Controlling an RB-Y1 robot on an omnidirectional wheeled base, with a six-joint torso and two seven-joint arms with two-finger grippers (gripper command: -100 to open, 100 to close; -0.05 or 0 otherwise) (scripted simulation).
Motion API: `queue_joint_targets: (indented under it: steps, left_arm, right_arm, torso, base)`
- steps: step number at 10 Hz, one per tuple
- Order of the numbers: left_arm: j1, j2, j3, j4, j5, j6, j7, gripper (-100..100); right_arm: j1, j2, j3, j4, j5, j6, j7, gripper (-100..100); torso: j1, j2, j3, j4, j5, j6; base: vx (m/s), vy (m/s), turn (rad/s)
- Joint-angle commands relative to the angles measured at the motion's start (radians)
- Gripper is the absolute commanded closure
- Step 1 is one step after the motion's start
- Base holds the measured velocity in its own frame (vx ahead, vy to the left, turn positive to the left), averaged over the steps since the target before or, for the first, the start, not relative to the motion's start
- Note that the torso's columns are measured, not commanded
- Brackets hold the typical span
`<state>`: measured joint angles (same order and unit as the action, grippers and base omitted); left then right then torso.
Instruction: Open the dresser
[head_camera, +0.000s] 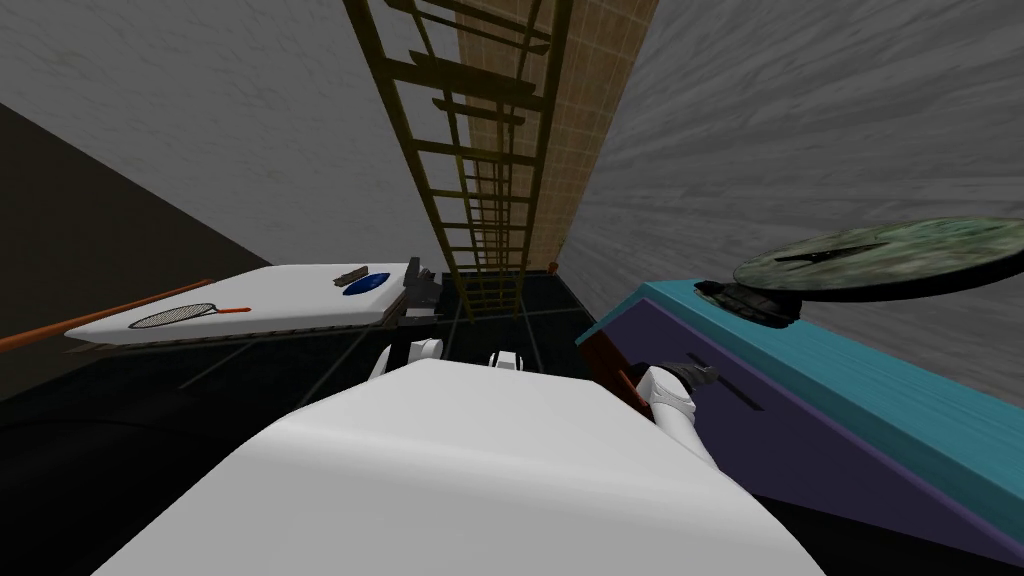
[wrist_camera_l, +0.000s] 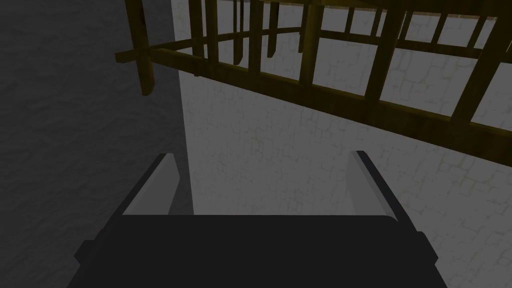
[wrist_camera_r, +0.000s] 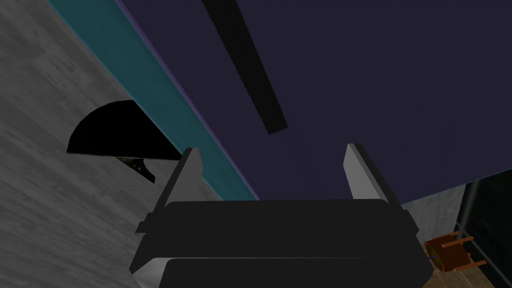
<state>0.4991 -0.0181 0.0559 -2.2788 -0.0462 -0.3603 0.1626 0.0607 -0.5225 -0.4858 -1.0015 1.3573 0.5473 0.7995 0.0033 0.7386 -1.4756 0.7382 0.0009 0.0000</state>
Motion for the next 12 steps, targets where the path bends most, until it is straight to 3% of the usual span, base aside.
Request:
queue_joint_targets:
  steps: [1,6,9,10,12]
  left_arm:
    - [0.0,0.0,0.0,0.0,0.0,0.0,0.0,0]
    - [0.0,0.0,0.0,0.0,0.0,0.0,0.0,0]
    - [0.0,0.0,0.0,0.0,0.0,0.0,0.0,0]
    - [0.0,0.0,0.0,0.0,0.0,0.0,0.0,0]
    - [0.0,0.0,0.0,0.0,0.0,0.0,0.0,0]
  right_arm:
    - [-0.018,0.003,-0.001,-0.001,-0.023,-0.007,-0.045,-100]
    - [-0.052,0.012,-0.006,-0.011,-0.075,-0.021,-0.123,-100]
    - [-0.049,0.01,-0.005,-0.006,-0.069,-0.021,-0.117,-100]
    - [-0.049,0.01,-0.005,-0.006,-0.069,-0.021,-0.118,100]
    - [-0.053,0.006,-0.006,-0.005,-0.076,-0.024,-0.109,100]
  torso:
    - [0.0,0.0,0.0,0.0,0.0,0.0]
    - [-0.004,-0.001,-0.001,0.0,-0.001,0.0]
    - [-0.004,-0.002,-0.001,0.0,-0.001,0.0]
    - [-0.002,-0.001,-0.001,0.0,-0.001,0.0]
    - [0.003,0.001,0.001,0.0,-0.001,0.0]
  base:
    - [-0.01,-0.081,-0.006]
    - [-0.01,-0.101,-0.006]
    - [0.013,-0.075,0.006]
    - [0.002,-0.012,0.0]
    - [-0.027,0.124,-0.014]
